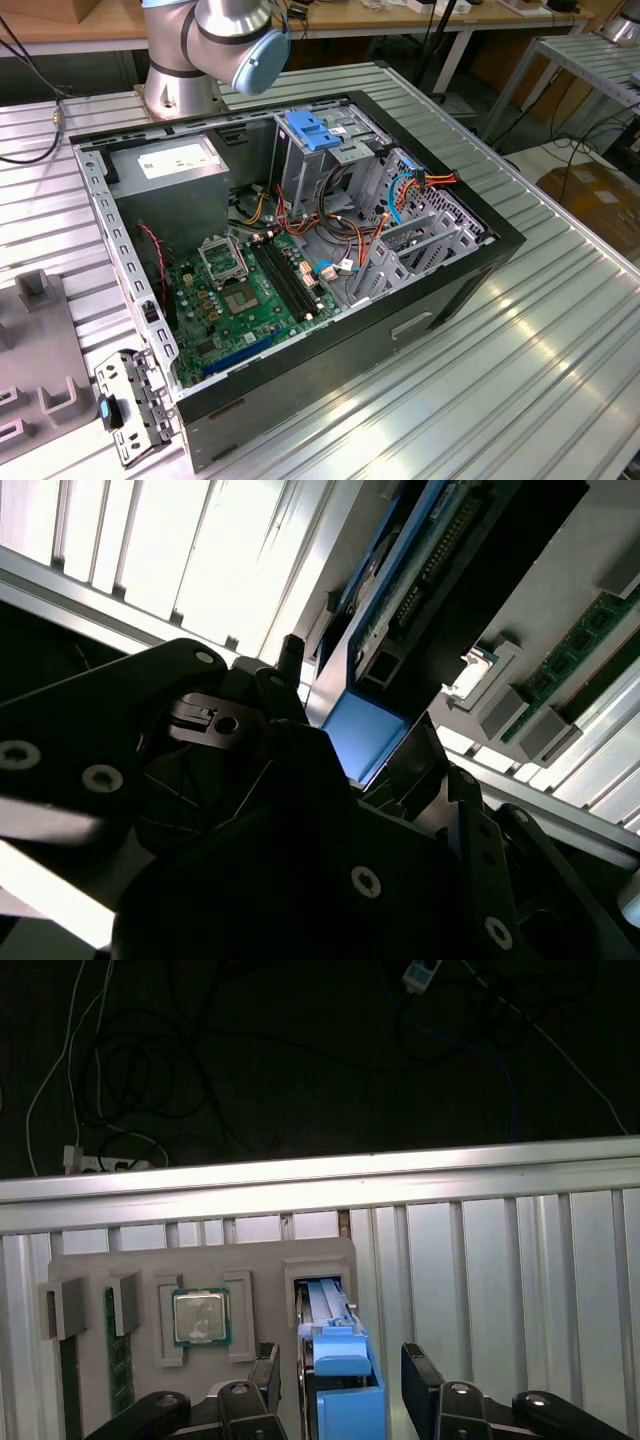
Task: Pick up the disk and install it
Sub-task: 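Pick up the disk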
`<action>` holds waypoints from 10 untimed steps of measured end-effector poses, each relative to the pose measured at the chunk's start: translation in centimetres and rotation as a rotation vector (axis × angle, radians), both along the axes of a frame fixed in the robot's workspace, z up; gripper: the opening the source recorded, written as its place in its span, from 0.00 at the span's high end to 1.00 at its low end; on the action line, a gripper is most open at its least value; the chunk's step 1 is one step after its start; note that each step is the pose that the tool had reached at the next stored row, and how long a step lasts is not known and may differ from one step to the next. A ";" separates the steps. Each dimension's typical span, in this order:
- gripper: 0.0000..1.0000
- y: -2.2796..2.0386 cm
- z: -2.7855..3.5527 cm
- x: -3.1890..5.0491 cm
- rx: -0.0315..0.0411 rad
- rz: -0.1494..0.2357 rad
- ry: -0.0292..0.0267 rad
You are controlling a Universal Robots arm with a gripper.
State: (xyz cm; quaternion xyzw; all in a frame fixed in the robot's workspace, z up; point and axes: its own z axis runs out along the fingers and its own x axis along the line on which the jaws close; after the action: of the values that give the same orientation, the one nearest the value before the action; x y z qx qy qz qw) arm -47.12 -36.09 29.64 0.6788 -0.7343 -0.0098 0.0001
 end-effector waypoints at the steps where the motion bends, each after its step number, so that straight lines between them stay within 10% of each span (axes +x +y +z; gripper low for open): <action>1: 0.40 0.00 0.00 0.00 0.0000 0.000 0.0000; 10: 0.49 0.00 -0.08 0.01 0.0002 0.000 -0.0005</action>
State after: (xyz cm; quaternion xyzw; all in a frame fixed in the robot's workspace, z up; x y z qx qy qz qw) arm -47.12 -36.09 29.56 0.6788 -0.7343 -0.0097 -0.0001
